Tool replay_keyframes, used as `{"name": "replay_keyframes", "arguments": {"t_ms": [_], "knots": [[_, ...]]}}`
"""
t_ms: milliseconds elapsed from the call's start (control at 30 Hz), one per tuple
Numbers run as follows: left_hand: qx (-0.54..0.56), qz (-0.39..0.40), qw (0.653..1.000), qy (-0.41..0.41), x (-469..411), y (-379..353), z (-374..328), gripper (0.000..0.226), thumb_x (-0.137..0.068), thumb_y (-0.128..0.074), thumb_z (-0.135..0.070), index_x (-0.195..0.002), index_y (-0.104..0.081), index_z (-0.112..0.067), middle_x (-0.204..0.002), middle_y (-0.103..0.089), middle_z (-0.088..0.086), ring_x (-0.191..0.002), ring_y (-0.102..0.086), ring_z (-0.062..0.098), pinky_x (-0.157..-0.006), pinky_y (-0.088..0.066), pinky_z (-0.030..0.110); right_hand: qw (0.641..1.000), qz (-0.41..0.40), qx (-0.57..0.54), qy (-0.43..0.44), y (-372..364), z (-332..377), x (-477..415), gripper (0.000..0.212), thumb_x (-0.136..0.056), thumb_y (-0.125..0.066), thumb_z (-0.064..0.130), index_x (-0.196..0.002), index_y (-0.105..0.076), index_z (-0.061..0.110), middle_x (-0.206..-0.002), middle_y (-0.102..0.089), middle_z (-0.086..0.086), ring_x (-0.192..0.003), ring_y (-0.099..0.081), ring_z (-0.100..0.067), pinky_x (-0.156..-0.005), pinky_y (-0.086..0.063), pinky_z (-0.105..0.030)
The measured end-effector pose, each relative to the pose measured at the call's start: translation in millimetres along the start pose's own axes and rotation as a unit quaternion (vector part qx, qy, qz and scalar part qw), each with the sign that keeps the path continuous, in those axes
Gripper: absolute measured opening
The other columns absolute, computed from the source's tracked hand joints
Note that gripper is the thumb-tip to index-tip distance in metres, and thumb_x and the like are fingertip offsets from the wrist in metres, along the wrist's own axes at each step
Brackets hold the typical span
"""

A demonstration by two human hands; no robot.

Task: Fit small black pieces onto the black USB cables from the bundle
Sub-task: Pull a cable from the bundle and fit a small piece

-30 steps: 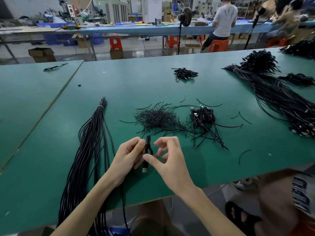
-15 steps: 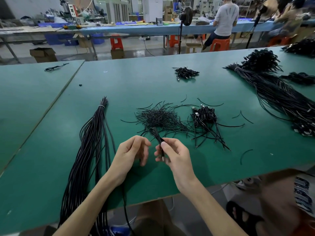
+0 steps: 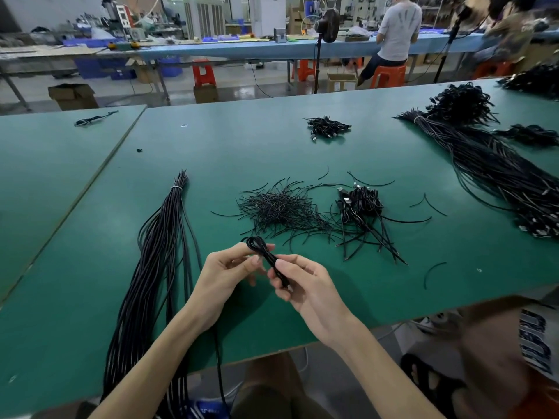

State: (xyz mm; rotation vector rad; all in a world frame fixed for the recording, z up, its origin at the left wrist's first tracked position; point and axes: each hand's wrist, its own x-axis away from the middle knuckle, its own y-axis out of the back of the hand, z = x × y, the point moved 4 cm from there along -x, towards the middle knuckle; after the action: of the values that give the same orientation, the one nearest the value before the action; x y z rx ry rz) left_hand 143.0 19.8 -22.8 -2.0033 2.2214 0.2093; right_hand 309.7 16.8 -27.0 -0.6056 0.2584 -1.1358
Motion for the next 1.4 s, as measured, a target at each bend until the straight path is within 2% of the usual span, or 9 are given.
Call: {"name": "replay_keyframes", "arguments": {"t_ms": [267, 467, 567, 733, 800, 1000, 1100, 1200, 1400], "knots": [[0.000, -0.028, 1.000, -0.012, 3.2, 0.5, -6.9, 0.020, -0.091, -0.074, -0.024, -0.104, -0.079, -0.010, -0.088, -0.072, 0.012, -0.073, -0.057, 0.018, -0.066, -0.049, 0.025, 0.999, 0.023, 0.030, -0.001, 0.8, -3.1, -1.8, 0.013, -0.098, -0.064, 0.003, -0.110, -0.064, -0.003, -0.087, -0.068, -0.014, -0.071, -0.056, -0.016, -0.056, -0.042, -0.021], [-0.007, -0.039, 0.999, -0.007, 4.1, 0.4, -7.0, 0.024, -0.089, -0.077, -0.029, -0.099, -0.077, -0.008, -0.089, -0.067, 0.018, -0.080, -0.059, 0.024, -0.074, -0.046, 0.038, 0.989, -0.011, 0.135, 0.059, 1.8, -6.1, -3.0, 0.018, -0.095, -0.070, 0.002, -0.108, -0.060, -0.007, -0.087, -0.070, -0.011, -0.072, -0.058, -0.015, -0.061, -0.044, -0.021], [-0.021, -0.034, 0.999, -0.011, 4.2, -0.9, -6.3, 0.010, -0.092, -0.076, -0.019, -0.098, -0.078, -0.011, -0.093, -0.073, 0.009, -0.082, -0.064, 0.018, -0.076, -0.052, 0.029, 0.977, -0.030, 0.189, 0.093, 1.2, -5.6, -1.6, 0.011, -0.093, -0.073, 0.003, -0.096, -0.063, 0.004, -0.080, -0.069, -0.005, -0.071, -0.059, -0.012, -0.063, -0.047, -0.019], [-0.057, -0.031, 0.998, -0.016, 4.4, -4.0, -4.5, 0.014, -0.095, -0.070, -0.010, -0.100, -0.080, -0.019, -0.101, -0.078, 0.006, -0.097, -0.073, 0.022, -0.089, -0.057, 0.027, 0.972, -0.054, 0.201, 0.112, 0.3, -5.6, -1.2, 0.016, -0.088, -0.079, 0.003, -0.090, -0.063, 0.006, -0.104, -0.073, -0.023, -0.092, -0.068, -0.017, -0.090, -0.056, -0.035], [-0.071, -0.032, 0.997, -0.021, 4.5, -5.4, -5.2, 0.016, -0.095, -0.070, -0.009, -0.100, -0.080, -0.020, -0.101, -0.078, 0.006, -0.099, -0.073, 0.024, -0.091, -0.057, 0.029, 0.970, -0.058, 0.208, 0.115, 0.7, -6.3, -1.4, 0.016, -0.088, -0.079, 0.003, -0.089, -0.064, 0.009, -0.103, -0.074, -0.021, -0.093, -0.069, -0.018, -0.091, -0.056, -0.035], [-0.064, -0.029, 0.997, -0.002, 3.6, -6.7, -7.8, 0.012, -0.096, -0.069, -0.007, -0.099, -0.077, -0.015, -0.099, -0.077, 0.007, -0.088, -0.069, 0.015, -0.080, -0.054, 0.023, 0.960, -0.069, 0.238, 0.128, 0.2, -8.3, -2.7, 0.018, -0.087, -0.080, 0.007, -0.085, -0.064, 0.016, -0.095, -0.077, -0.012, -0.092, -0.072, -0.016, -0.086, -0.058, -0.031], [-0.067, -0.026, 0.997, -0.002, 4.0, -7.7, -9.3, 0.008, -0.095, -0.072, -0.013, -0.100, -0.077, -0.012, -0.094, -0.076, 0.004, -0.075, -0.063, 0.010, -0.070, -0.053, 0.023, 0.955, -0.087, 0.246, 0.139, 1.7, -7.8, -2.0, 0.018, -0.088, -0.079, 0.008, -0.083, -0.064, 0.018, -0.091, -0.075, -0.013, -0.087, -0.070, -0.025, -0.087, -0.058, -0.041], [-0.069, -0.033, 0.997, 0.008, 3.7, -6.5, -6.9, 0.014, -0.092, -0.075, -0.023, -0.098, -0.076, -0.010, -0.090, -0.076, 0.006, -0.067, -0.060, 0.014, -0.064, -0.052, 0.027, 0.954, -0.096, 0.246, 0.142, 2.6, -7.8, -1.8, 0.016, -0.088, -0.080, 0.011, -0.086, -0.065, 0.014, -0.096, -0.074, -0.016, -0.099, -0.069, -0.036, -0.093, -0.058, -0.048], [-0.083, -0.047, 0.995, 0.030, 2.5, -2.5, 1.0, 0.026, -0.091, -0.078, -0.033, -0.083, -0.071, -0.008, -0.073, -0.072, 0.013, -0.060, -0.056, 0.018, -0.058, -0.047, 0.028, 0.940, -0.108, 0.276, 0.166, 3.0, -5.6, -0.6, 0.020, -0.089, -0.079, 0.011, -0.082, -0.065, 0.023, -0.087, -0.074, -0.005, -0.089, -0.068, -0.021, -0.082, -0.058, -0.033]]}}
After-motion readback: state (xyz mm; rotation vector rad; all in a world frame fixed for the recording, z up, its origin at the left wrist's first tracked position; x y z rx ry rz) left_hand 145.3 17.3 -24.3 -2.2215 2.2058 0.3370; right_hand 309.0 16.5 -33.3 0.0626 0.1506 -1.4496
